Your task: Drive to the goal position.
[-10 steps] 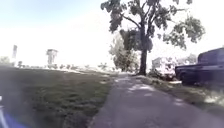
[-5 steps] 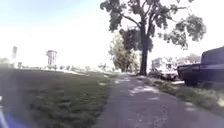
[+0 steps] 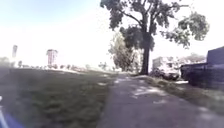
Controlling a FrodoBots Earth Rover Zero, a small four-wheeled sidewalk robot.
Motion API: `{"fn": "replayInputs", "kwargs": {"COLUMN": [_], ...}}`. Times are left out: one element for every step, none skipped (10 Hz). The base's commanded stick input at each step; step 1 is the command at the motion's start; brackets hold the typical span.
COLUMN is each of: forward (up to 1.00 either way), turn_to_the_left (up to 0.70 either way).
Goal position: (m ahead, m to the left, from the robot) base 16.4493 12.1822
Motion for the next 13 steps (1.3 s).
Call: {"fn": "replayInputs", "kwargs": {"forward": [0.70,0.70,0.70,0.70,0.70,0.70,0.70,0.70,0.70,0.70,0.70,0.70,0.70], "turn_to_the_left": [0.00,0.00,0.00,0.00,-0.15,-0.28,-0.30,-0.28,-0.12,0.00,0.00,0.00,0.00]}}
